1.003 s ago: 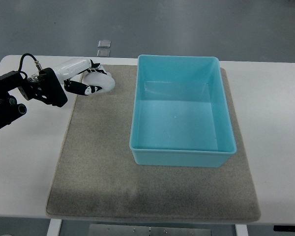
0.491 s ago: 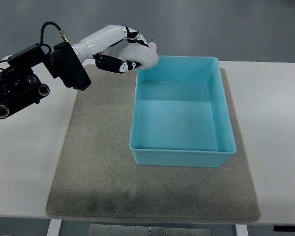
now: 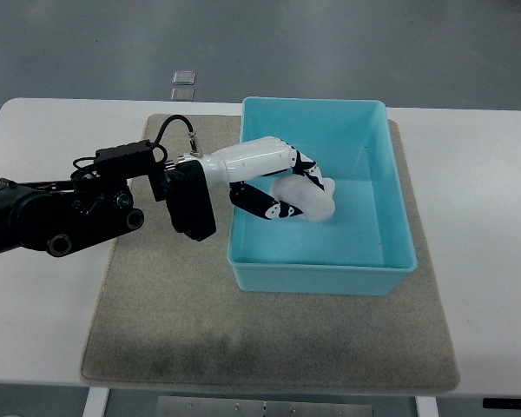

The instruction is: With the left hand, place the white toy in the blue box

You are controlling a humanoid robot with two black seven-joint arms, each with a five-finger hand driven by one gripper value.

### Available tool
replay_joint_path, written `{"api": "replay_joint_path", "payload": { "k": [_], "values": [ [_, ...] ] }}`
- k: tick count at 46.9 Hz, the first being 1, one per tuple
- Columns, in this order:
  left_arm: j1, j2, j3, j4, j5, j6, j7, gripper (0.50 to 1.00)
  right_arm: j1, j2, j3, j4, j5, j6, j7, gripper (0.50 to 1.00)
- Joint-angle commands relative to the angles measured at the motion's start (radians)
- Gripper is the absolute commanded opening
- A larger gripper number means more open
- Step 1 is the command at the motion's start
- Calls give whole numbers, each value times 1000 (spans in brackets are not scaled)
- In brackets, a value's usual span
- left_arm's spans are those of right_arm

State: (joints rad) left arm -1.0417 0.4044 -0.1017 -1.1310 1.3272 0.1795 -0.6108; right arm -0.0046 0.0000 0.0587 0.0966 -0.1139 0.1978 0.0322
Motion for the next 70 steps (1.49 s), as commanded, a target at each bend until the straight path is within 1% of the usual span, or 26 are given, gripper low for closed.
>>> {"api": "replay_joint_path", "payload": {
  "k": [1, 5, 6, 7, 8, 9, 12, 15, 18, 20, 28, 34, 37, 41, 49, 52, 58, 63, 70],
  "values": [
    [0, -2, 20, 0, 0, 0, 0, 707, 0, 0, 0, 0, -1, 0, 0, 936],
    [2, -2, 20, 0, 0, 0, 0, 778, 0, 0, 1, 0, -1, 0, 0, 936],
    [3, -2, 22, 0, 0, 0, 0, 816, 0, 0, 1, 0, 0, 0, 0, 936],
    [3, -2, 20, 0, 0, 2, 0, 869, 0, 0, 0, 0, 0, 0, 0, 936],
    [5, -2, 20, 0, 0, 2, 0, 912, 0, 0, 0, 0, 0, 0, 0, 936],
    [6, -2, 20, -1, 0, 2, 0, 930, 0, 0, 0, 0, 0, 0, 0, 936],
    [8, -4, 20, -1, -2, 2, 0, 936, 0, 0, 1, 0, 0, 0, 0, 936],
    [9, -2, 19, -3, -11, 2, 0, 962, 0, 0, 0, 0, -1, 0, 0, 936],
    [11, -2, 19, -3, -19, 2, 0, 969, 0, 0, 0, 0, 0, 0, 0, 936],
    [14, -2, 19, -3, -22, 2, 0, 994, 0, 0, 1, 0, 0, 0, 0, 936],
    [20, -1, 17, -3, -25, 0, 0, 994, 0, 0, 0, 0, 0, 0, 0, 936],
    [23, 1, -16, -3, -65, 14, 0, 992, 0, 0, 0, 0, 0, 0, 0, 936],
    [29, -1, -49, 0, -166, 34, 0, 990, 0, 0, 1, 0, -1, 0, 0, 936],
    [49, 1, -84, 4, -368, 52, 0, 990, 0, 0, 1, 0, 0, 0, 0, 936],
    [48, 25, -145, 11, -738, 55, 0, 990, 0, 0, 1, 0, 0, 0, 0, 936],
    [48, 42, -164, 39, -831, 55, 0, 992, 0, 0, 0, 0, -1, 0, 0, 936],
    [46, 47, -196, 97, -934, 34, 0, 994, 0, 0, 0, 0, 0, 0, 0, 936],
    [55, 47, -239, 123, -1016, 23, 0, 994, 0, 0, 0, 0, -1, 0, 0, 936],
    [80, 44, -296, 184, -1305, -29, 0, 994, 0, 0, 0, 0, 0, 0, 0, 936]
  ]
}}
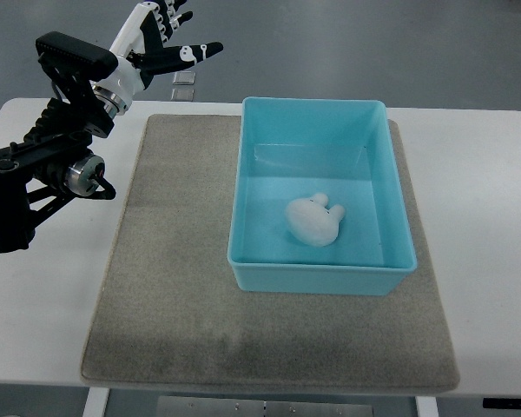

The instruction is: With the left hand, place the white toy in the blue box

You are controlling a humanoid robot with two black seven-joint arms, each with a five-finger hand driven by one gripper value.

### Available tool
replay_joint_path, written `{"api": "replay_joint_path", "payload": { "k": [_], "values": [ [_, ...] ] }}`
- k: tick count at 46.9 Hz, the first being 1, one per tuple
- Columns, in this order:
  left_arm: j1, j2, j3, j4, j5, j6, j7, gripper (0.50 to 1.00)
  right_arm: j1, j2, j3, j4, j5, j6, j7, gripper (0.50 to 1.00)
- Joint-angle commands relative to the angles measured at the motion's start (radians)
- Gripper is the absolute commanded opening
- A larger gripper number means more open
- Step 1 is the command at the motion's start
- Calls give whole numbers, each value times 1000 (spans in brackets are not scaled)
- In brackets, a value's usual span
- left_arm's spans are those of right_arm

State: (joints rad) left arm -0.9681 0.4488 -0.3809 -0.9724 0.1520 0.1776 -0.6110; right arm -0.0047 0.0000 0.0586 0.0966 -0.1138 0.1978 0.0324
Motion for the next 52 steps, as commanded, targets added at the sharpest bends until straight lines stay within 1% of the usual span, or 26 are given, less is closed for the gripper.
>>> {"api": "replay_joint_path", "payload": {
  "k": [1, 6, 17, 22, 25, 28, 39, 48, 52],
  "values": [
    [8, -1, -16, 35, -176, -35, 0, 994, 0, 0, 1, 0, -1, 0, 0, 936],
    [11, 7, -16, 80, -340, -84, 0, 994, 0, 0, 1, 0, 0, 0, 0, 936],
    [14, 13, -30, 92, -486, -52, 14, 994, 0, 0, 0, 0, -1, 0, 0, 936],
    [22, 28, -59, 92, -568, -53, 51, 994, 0, 0, 0, 0, 0, 0, 0, 936],
    [35, 30, -79, 89, -603, -59, 89, 994, 0, 0, 0, 0, 0, 0, 0, 936],
    [46, 30, -95, 89, -611, -61, 118, 994, 0, 0, 0, 0, 0, 0, 0, 936],
    [89, 24, -177, 84, -614, -66, 184, 994, 0, 0, 1, 0, 0, 0, 0, 936],
    [112, 19, -207, 84, -598, -76, 185, 996, 0, 0, 0, 0, -1, 0, 0, 936],
    [117, 19, -213, 89, -600, -96, 185, 996, 0, 0, 0, 0, 0, 0, 0, 936]
  ]
}}
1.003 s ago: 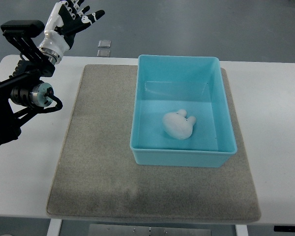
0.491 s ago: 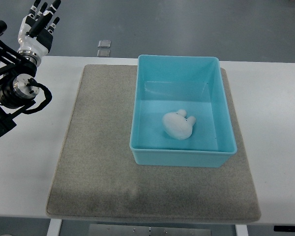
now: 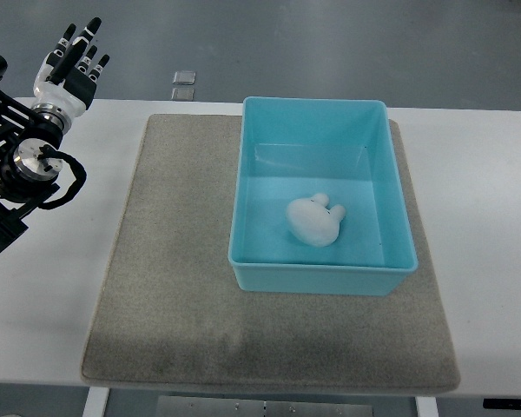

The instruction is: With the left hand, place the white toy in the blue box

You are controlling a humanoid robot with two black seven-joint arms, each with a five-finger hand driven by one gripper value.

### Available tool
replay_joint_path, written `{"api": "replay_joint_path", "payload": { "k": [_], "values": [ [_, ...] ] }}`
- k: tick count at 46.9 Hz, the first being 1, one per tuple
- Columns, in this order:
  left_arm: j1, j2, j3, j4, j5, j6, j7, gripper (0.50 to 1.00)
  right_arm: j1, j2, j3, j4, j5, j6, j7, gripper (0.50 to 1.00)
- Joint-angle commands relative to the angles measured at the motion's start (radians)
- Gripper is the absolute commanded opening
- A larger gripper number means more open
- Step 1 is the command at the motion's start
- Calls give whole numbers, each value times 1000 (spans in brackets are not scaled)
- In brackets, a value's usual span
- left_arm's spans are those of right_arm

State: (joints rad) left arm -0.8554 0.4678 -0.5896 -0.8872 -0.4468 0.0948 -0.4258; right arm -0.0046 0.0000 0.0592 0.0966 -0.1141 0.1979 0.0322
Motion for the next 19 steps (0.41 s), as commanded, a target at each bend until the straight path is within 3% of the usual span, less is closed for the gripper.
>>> {"api": "replay_joint_path", "payload": {
  "k": [1, 19],
  "values": [
    [6, 0, -6, 4, -4, -18, -1, 994, 0, 0, -1, 0, 1, 0, 0, 936],
    [25, -1, -30, 7, -10, -12, -2, 994, 0, 0, 2, 14, -6, 14, 0, 936]
  ]
}}
